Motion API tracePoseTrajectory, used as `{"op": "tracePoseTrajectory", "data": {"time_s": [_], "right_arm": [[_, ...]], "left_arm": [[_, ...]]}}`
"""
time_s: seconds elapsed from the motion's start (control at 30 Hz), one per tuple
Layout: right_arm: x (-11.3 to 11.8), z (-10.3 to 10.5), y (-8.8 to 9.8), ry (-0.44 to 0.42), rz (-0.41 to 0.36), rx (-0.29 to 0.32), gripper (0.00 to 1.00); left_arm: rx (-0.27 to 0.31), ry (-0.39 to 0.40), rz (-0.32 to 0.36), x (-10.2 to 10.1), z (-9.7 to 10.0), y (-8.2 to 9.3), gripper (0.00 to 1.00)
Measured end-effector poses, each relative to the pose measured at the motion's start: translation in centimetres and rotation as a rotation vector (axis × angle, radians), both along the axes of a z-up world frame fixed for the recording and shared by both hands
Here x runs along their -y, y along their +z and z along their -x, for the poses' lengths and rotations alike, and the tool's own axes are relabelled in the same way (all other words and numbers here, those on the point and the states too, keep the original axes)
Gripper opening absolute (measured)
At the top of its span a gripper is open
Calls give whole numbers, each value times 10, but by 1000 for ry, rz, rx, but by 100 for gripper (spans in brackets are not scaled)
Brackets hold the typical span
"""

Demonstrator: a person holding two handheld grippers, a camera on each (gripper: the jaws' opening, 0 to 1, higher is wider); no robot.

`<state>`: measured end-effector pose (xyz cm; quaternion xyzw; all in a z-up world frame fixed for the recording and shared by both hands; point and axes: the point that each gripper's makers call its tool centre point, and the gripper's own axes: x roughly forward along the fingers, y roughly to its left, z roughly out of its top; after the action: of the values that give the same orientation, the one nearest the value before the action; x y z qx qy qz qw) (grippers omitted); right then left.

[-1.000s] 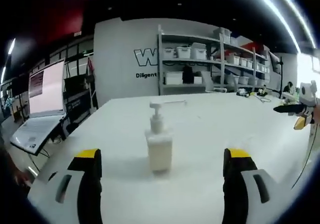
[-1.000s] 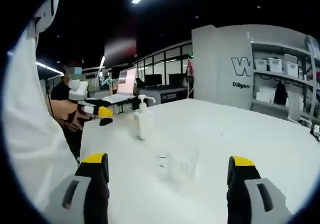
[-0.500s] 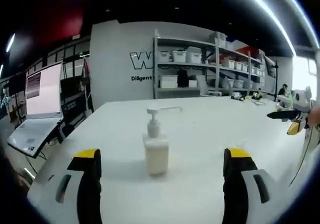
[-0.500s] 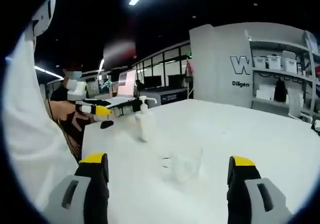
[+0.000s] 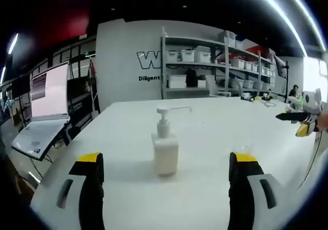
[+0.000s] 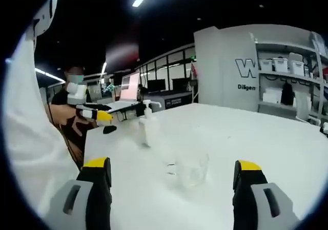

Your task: Hold the bottle steady, press the pump all the way down and release, and repeat the specified number of times to dispense into the cup

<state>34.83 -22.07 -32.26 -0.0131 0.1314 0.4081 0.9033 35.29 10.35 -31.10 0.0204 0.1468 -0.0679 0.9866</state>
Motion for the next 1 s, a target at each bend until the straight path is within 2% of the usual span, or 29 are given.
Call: {"op": "tracePoseTrajectory", "data": {"time_s": [0.03,0.07,0.1,0.13,0.17,0.2,0.23,0.3,0.33,0.53,0.67,0.73,1.0], "right_arm": [[1,-1,1,8,16,27,100],[1,-1,-2,-7,-14,-33,100],[1,-1,-1,0,-6,-17,100],[3,-2,1,2,22,29,100],[3,-2,-1,-5,10,-1,100],[3,-1,-1,-2,0,-3,100],[4,-2,-1,-2,24,15,100],[4,-3,-1,-8,5,-6,100],[4,-4,0,-6,26,17,100],[3,-3,-3,6,25,-7,100],[3,-5,-2,8,46,8,100],[4,-7,-3,3,42,-11,100],[4,-9,-2,15,61,3,99]], "left_arm": [[8,16,42,1,-1,2,100],[8,-3,2,2,-1,1,100],[-3,0,-10,1,-1,0,100],[20,-1,28,3,-3,2,100],[8,1,13,3,-3,0,100],[-6,0,11,3,-2,-2,100],[-3,2,15,3,-2,-1,100],[-1,-4,13,5,-4,-1,100],[-6,0,19,5,-4,-2,100],[-4,2,18,6,-10,-10,100],[-16,12,23,6,-15,-17,100],[-17,12,29,7,-19,-19,100],[-14,18,25,12,-37,-25,100]]}}
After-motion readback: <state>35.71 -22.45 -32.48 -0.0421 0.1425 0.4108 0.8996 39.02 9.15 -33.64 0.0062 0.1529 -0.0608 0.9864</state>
